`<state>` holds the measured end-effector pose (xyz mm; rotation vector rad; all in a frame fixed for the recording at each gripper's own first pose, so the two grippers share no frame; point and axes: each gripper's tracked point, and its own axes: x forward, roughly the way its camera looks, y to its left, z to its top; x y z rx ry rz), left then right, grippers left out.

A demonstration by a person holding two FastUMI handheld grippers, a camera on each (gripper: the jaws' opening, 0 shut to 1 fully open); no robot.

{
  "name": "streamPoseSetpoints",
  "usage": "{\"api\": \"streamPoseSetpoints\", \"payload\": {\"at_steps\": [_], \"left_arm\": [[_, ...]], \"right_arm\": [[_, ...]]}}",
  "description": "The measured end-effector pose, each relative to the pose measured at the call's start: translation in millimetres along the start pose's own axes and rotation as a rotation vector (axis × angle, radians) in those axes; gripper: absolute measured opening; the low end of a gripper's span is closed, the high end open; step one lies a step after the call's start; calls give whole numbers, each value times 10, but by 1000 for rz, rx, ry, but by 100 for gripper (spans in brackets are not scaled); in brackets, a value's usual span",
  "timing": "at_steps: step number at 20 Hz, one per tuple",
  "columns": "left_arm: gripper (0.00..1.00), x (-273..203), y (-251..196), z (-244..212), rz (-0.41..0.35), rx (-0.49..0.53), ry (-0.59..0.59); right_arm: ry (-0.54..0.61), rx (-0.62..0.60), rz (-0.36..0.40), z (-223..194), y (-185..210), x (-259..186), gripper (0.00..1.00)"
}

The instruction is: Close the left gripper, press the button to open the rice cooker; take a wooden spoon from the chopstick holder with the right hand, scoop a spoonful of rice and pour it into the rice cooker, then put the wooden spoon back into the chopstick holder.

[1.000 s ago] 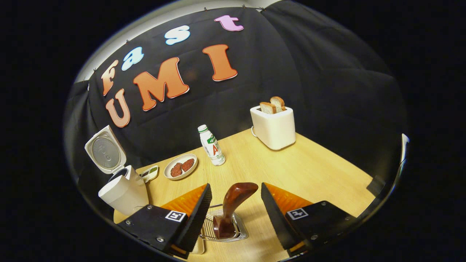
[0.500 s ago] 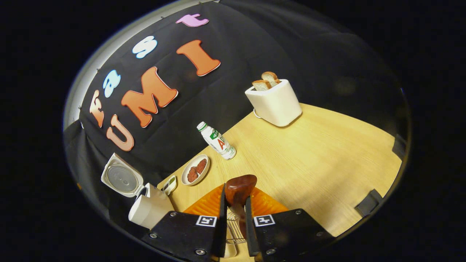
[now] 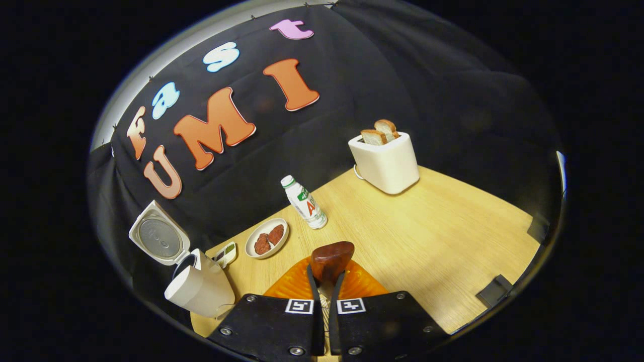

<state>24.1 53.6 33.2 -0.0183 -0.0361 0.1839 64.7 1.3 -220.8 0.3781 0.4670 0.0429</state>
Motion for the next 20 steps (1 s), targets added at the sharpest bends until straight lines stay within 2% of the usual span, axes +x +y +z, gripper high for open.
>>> {"api": "streamPoseSetpoints", "payload": {"at_steps": [6,9,12,13,14,16,20], "left_arm": [[100,36,-6,-5,-40,-22,-2],[97,69,48,-51,-46,-15,7],[100,97,88,-72,-51,-13,13],[97,101,92,-61,-54,-11,11],[100,100,102,-55,-57,-6,8],[100,125,108,-73,-63,7,10],[97,133,109,-89,-82,23,17]], "right_arm": [[-101,-95,43,448,428,-424,3],[-132,-126,108,513,784,-638,2],[-131,-190,170,402,1133,-754,3],[-131,-223,185,346,1224,-773,3],[-128,-252,199,263,1310,-765,3],[-110,-298,229,68,1472,-762,3],[-90,-432,231,-336,1608,-642,2]]}}
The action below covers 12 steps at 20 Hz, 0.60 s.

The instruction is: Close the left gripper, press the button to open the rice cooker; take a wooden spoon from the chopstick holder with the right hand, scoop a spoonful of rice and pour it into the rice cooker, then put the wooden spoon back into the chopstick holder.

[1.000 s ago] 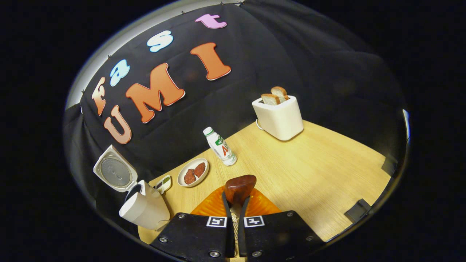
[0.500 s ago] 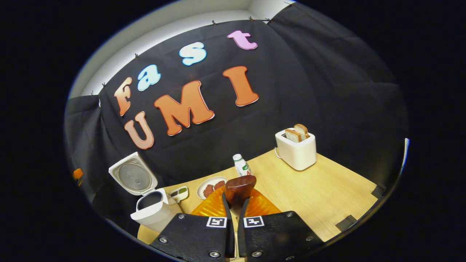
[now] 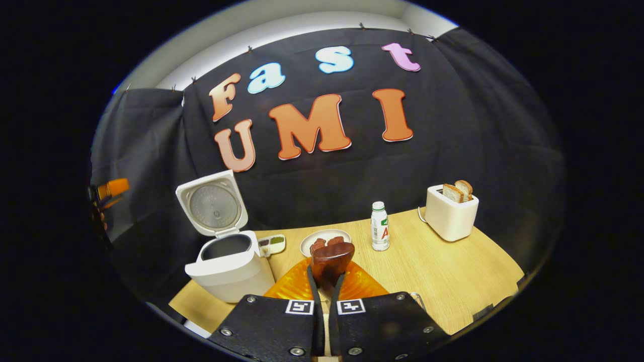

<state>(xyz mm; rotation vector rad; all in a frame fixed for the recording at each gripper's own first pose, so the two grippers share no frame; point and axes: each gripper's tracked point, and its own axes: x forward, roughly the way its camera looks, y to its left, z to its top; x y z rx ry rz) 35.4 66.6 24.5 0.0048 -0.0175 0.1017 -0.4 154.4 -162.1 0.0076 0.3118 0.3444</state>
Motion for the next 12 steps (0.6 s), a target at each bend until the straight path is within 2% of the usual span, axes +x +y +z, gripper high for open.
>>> {"api": "streamPoseSetpoints", "payload": {"at_steps": [8,12], "left_arm": [[100,24,73,-18,-3,23,8],[97,37,130,-105,7,14,29]], "right_arm": [[49,-329,77,-479,388,343,3],[75,-358,79,-713,366,388,2]]}}
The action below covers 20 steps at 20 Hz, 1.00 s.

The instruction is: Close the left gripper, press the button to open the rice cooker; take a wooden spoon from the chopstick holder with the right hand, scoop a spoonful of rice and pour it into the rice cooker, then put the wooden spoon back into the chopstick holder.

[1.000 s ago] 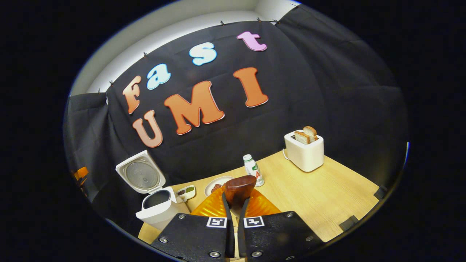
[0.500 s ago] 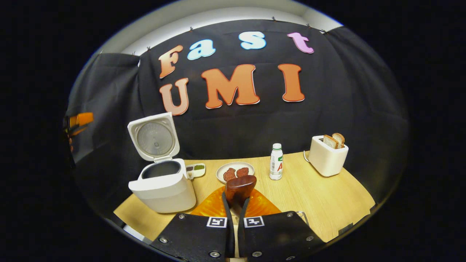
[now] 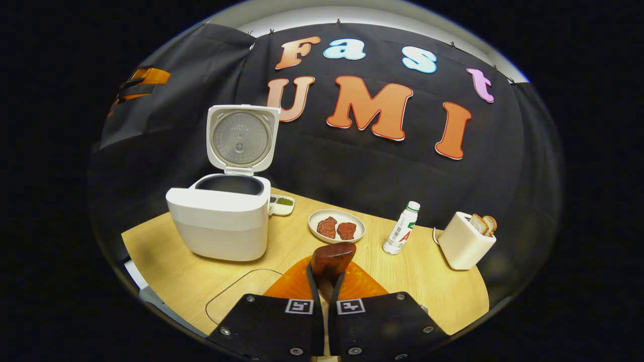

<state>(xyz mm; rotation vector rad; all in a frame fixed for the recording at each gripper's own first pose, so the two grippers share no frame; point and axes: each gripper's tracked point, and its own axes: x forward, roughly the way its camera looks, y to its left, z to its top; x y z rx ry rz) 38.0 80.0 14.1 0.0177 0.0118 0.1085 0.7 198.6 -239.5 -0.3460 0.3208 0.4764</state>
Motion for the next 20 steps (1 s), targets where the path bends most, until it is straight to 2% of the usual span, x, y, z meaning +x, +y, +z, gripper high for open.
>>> {"api": "streamPoseSetpoints", "payload": {"at_steps": [2,3,6,13,20], "left_arm": [[97,3,47,-41,8,-6,12],[100,5,76,-54,14,-7,18],[100,-1,119,-118,24,-5,34],[100,37,57,-200,15,-10,57],[100,31,-13,-216,3,7,63]], "right_arm": [[50,28,10,-209,18,10,3],[40,44,9,-226,17,-6,3],[29,116,-4,-239,-18,-40,3],[83,463,-18,-480,-24,-136,3],[117,836,62,-525,273,-4,3]]}}
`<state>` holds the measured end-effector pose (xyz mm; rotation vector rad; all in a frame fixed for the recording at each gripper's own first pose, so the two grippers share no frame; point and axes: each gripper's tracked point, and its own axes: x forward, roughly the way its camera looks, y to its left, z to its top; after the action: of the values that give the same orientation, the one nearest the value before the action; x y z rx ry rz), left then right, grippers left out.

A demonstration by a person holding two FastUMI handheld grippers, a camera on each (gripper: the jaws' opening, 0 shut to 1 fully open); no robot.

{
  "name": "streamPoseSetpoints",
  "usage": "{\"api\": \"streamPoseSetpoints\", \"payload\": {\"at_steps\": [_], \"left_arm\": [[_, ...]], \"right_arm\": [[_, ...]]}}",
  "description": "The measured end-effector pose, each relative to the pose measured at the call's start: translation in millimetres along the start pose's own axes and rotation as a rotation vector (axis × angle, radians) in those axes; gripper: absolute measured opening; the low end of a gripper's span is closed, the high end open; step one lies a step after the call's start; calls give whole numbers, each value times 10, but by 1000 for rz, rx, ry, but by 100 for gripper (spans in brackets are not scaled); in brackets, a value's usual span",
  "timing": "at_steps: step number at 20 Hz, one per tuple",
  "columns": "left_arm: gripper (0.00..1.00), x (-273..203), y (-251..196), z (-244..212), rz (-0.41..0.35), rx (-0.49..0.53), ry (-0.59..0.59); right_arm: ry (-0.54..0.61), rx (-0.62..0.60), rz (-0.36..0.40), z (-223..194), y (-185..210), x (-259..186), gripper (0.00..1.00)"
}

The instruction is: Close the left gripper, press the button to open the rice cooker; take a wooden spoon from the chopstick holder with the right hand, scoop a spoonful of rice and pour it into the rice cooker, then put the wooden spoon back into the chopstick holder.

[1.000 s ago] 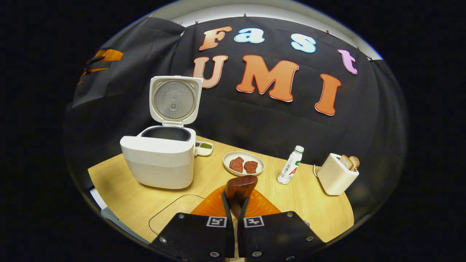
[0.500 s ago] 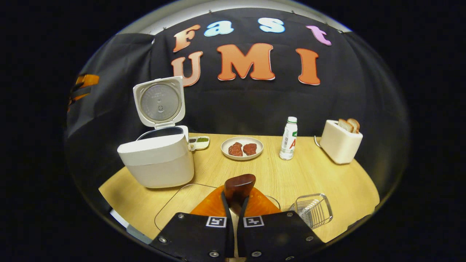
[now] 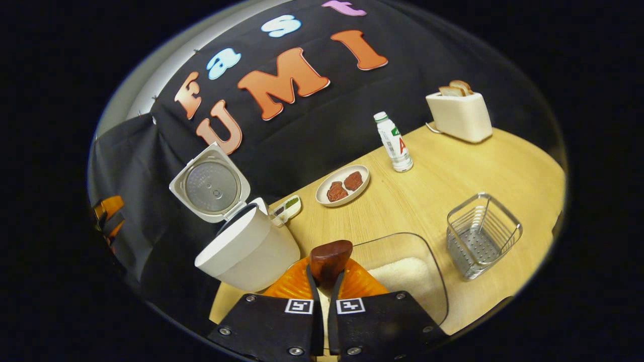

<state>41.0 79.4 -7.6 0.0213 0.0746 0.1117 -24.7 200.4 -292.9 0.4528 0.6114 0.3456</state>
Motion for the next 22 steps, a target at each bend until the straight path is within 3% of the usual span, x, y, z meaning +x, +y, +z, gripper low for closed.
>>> {"api": "streamPoseSetpoints", "payload": {"at_steps": [15,22], "left_arm": [[100,-9,-28,-30,-5,-30,9],[100,0,-30,-19,-10,-28,5]], "right_arm": [[27,498,-46,-25,-487,75,2],[-51,540,-44,388,-533,-120,3]]}}
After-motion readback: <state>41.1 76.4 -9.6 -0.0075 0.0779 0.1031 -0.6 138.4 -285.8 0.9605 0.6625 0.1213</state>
